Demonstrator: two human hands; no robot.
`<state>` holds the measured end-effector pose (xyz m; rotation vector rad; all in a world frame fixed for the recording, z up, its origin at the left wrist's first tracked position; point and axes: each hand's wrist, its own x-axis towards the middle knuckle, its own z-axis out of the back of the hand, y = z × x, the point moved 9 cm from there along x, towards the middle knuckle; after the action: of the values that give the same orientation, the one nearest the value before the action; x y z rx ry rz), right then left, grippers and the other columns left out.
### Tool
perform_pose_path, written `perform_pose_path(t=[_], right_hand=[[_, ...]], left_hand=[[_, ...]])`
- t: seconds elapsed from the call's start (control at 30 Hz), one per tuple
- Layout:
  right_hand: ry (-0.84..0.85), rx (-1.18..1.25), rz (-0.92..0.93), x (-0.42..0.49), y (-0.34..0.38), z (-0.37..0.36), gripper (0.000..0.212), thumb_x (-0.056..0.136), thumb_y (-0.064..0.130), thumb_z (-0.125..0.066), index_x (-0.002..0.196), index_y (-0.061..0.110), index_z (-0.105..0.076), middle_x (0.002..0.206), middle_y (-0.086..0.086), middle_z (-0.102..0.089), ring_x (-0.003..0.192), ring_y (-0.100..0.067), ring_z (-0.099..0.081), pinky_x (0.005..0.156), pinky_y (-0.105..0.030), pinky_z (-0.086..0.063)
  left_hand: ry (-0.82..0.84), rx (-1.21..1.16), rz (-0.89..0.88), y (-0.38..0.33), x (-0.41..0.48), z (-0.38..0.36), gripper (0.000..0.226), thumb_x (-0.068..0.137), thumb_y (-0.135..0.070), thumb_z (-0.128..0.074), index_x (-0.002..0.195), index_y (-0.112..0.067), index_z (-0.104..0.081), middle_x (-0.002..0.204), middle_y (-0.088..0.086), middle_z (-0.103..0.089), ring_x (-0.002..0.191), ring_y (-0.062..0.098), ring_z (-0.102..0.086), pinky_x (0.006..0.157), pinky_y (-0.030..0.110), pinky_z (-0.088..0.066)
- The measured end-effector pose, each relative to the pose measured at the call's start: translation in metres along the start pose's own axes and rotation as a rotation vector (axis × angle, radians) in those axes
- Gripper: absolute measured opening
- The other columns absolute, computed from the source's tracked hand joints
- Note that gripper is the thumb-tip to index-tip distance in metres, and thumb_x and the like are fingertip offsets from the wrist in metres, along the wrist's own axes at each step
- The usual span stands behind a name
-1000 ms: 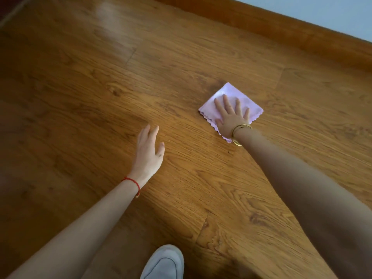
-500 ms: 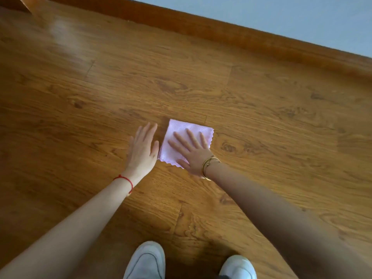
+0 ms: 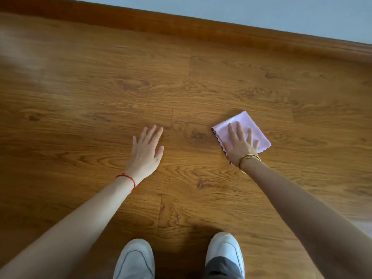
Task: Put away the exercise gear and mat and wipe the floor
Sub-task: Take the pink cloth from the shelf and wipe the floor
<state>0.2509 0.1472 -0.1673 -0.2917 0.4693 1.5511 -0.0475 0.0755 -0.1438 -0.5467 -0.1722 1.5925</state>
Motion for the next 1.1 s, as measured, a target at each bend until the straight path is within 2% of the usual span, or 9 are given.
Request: perform_pose_path(t=[0.13, 0.23, 0.37, 0.5, 0.63, 0.77, 0.87, 0.97, 1.1], right_hand=[[-0.009, -0.160, 0.377, -0.036, 0.070, -0.017, 0.066, 0.099, 0.050, -0.029, 0.154, 0.037, 0.006, 0.163, 0.012, 0.010, 0.150, -0.035, 0.006, 0.115, -0.064, -0.009], [0.022, -0.181, 0.506, -0.056, 0.104, -0.035, 0.064, 0.101, 0.046, -0.029, 0.154, 0.037, 0.007, 0.163, 0.013, 0.012, 0.150, -0.033, 0.013, 0.115, -0.065, -0.001], [-0.030, -0.192, 0.498, -0.042, 0.098, -0.029, 0.060, 0.103, 0.041, -0.024, 0.153, 0.037, 0.009, 0.163, 0.011, 0.013, 0.150, -0.033, 0.013, 0.116, -0.065, -0.002], [-0.077, -0.145, 0.389, -0.003, 0.067, -0.011, 0.059, 0.101, 0.044, -0.020, 0.154, 0.038, 0.004, 0.164, 0.011, 0.007, 0.150, -0.034, 0.008, 0.114, -0.067, -0.006], [-0.106, -0.061, 0.244, 0.042, 0.052, 0.010, 0.058, 0.102, 0.040, -0.021, 0.154, 0.037, 0.003, 0.164, 0.011, 0.007, 0.150, -0.034, 0.009, 0.113, -0.067, -0.001], [-0.138, -0.004, 0.169, 0.086, 0.072, 0.032, 0.058, 0.102, 0.041, -0.022, 0.155, 0.036, 0.003, 0.164, 0.011, 0.010, 0.150, -0.035, 0.012, 0.113, -0.068, 0.004], [-0.151, 0.008, 0.221, 0.101, 0.109, 0.037, 0.060, 0.101, 0.042, -0.024, 0.155, 0.035, 0.002, 0.164, 0.010, 0.009, 0.150, -0.036, 0.012, 0.113, -0.069, 0.006], [-0.174, -0.031, 0.356, 0.094, 0.159, 0.026, 0.061, 0.100, 0.042, -0.026, 0.155, 0.034, -0.001, 0.164, 0.008, 0.005, 0.150, -0.037, 0.009, 0.113, -0.069, 0.005], [-0.157, -0.095, 0.544, 0.058, 0.216, -0.001, 0.059, 0.101, 0.045, -0.023, 0.156, 0.032, -0.004, 0.165, 0.006, 0.000, 0.150, -0.038, 0.007, 0.112, -0.070, 0.005]], left_hand=[[0.026, 0.027, -0.003, -0.010, 0.004, -0.009, 0.059, 0.106, -0.031, -0.035, 0.160, -0.025, -0.013, 0.169, -0.001, -0.007, 0.156, 0.024, 0.002, 0.124, 0.056, -0.002], [0.019, 0.022, -0.013, -0.018, 0.008, -0.012, 0.058, 0.106, -0.029, -0.034, 0.160, -0.025, -0.014, 0.169, -0.002, -0.007, 0.156, 0.023, 0.003, 0.123, 0.057, 0.000], [0.014, 0.034, -0.027, -0.024, 0.017, -0.013, 0.058, 0.106, -0.029, -0.035, 0.160, -0.024, -0.015, 0.169, 0.000, -0.009, 0.156, 0.024, 0.002, 0.123, 0.059, -0.001], [0.006, 0.047, -0.001, -0.025, 0.028, -0.012, 0.061, 0.105, -0.031, -0.039, 0.160, -0.025, -0.014, 0.169, -0.001, -0.007, 0.156, 0.024, 0.003, 0.123, 0.058, -0.001], [-0.024, 0.035, 0.013, -0.024, 0.033, -0.009, 0.063, 0.104, -0.032, -0.044, 0.160, -0.024, -0.016, 0.169, -0.001, -0.006, 0.156, 0.025, 0.003, 0.123, 0.058, 0.000], [-0.072, 0.020, 0.011, -0.011, 0.028, 0.005, 0.065, 0.102, -0.031, -0.047, 0.160, -0.025, -0.018, 0.169, 0.000, -0.007, 0.156, 0.026, 0.002, 0.123, 0.060, -0.001], [-0.093, 0.029, 0.023, 0.002, 0.016, 0.021, 0.067, 0.101, -0.032, -0.047, 0.160, -0.025, -0.016, 0.169, 0.000, -0.005, 0.156, 0.027, 0.002, 0.122, 0.058, 0.001], [-0.119, 0.044, 0.059, 0.025, -0.004, 0.036, 0.067, 0.101, -0.032, -0.047, 0.160, -0.025, -0.015, 0.169, 0.000, -0.005, 0.156, 0.027, 0.002, 0.121, 0.058, 0.001], [-0.146, 0.039, 0.189, 0.057, -0.029, 0.045, 0.067, 0.101, -0.031, -0.048, 0.160, -0.025, -0.017, 0.169, 0.001, -0.007, 0.156, 0.028, 0.000, 0.121, 0.062, -0.005]])
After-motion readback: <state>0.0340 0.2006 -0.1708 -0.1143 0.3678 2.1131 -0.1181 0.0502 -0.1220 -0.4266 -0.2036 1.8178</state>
